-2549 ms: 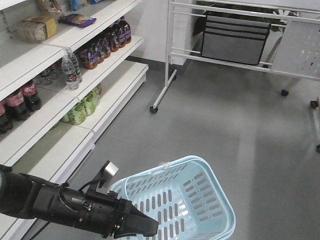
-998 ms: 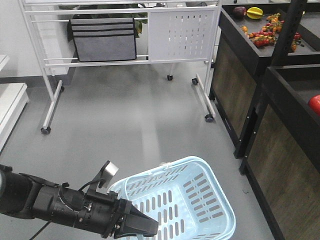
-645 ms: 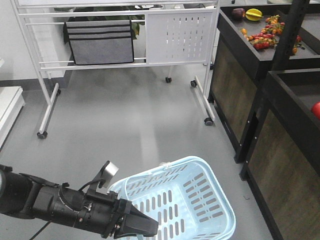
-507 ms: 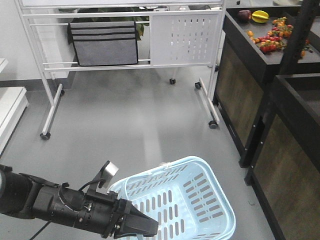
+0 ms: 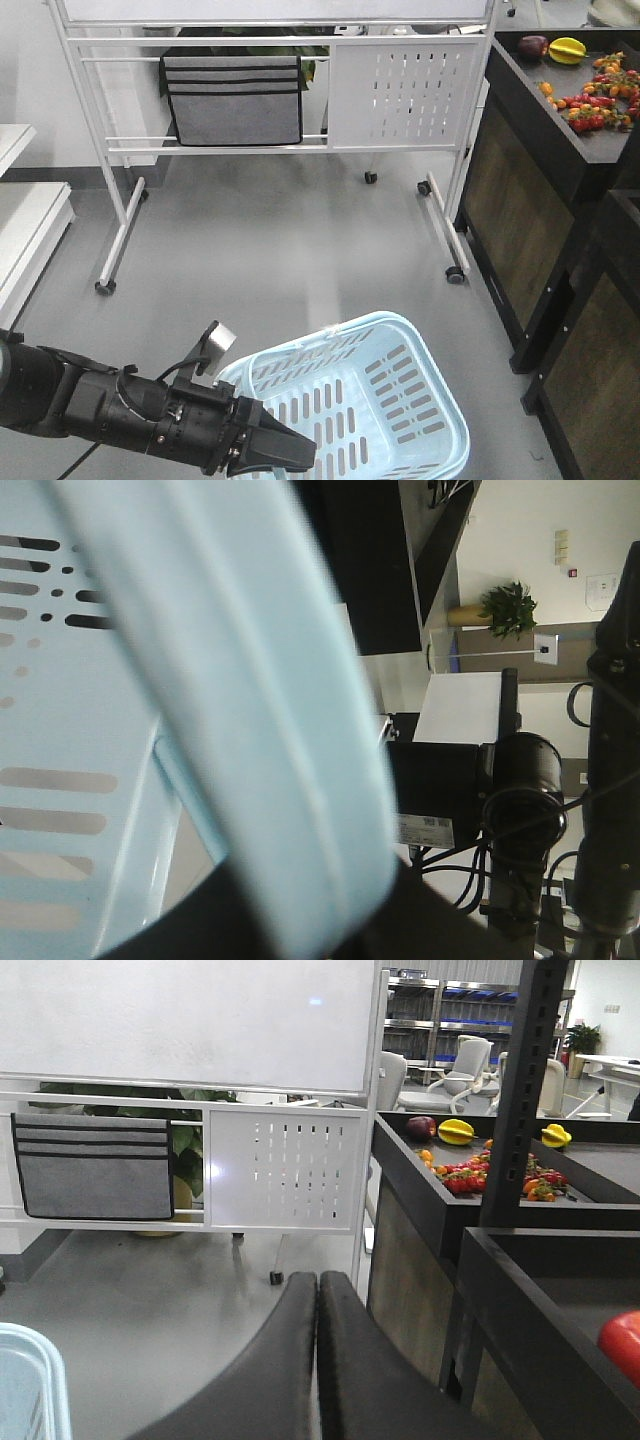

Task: Place coke in basket with both arms
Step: 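Drive past the fruit stand while holding the basket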

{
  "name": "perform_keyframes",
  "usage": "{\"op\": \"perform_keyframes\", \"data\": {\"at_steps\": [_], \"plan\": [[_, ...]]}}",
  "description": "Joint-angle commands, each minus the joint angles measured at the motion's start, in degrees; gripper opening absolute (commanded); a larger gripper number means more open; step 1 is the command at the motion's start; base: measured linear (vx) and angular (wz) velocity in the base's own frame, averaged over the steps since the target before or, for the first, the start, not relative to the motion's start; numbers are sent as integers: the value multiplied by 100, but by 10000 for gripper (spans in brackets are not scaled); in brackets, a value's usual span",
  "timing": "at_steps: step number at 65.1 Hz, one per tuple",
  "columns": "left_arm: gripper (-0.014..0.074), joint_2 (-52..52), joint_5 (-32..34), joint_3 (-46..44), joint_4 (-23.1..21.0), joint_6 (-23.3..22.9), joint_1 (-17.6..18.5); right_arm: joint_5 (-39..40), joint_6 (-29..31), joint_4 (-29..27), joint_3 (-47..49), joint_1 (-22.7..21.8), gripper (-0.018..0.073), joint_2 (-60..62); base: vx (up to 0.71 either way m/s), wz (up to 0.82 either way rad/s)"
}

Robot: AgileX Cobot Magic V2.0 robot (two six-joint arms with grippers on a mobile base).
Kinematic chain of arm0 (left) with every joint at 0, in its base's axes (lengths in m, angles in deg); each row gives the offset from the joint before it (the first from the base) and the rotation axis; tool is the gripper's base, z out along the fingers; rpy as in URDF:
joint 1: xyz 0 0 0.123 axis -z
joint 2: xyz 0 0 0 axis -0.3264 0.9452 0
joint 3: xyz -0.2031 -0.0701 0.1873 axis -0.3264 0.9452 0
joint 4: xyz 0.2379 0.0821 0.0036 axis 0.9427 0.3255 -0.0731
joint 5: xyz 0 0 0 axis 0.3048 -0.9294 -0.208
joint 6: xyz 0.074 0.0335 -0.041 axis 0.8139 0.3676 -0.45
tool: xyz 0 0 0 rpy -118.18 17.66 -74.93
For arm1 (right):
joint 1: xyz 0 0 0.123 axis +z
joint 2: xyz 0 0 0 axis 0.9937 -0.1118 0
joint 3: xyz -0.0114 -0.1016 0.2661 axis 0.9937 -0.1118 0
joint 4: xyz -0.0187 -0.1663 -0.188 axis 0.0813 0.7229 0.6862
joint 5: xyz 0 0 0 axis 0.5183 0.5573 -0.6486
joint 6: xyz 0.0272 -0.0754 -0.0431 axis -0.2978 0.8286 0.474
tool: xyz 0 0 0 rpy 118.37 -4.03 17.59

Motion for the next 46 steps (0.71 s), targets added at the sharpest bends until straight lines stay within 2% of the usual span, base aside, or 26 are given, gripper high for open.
{"op": "perform_keyframes", "data": {"at_steps": [1, 46], "plan": [[-8, -271, -623, -75, -486, 87, 8, 405, 26, 23, -62, -16, -9, 102, 21, 3], [-6, -271, -623, -75, -486, 87, 8, 405, 26, 23, -62, -16, -9, 102, 21, -3]]}}
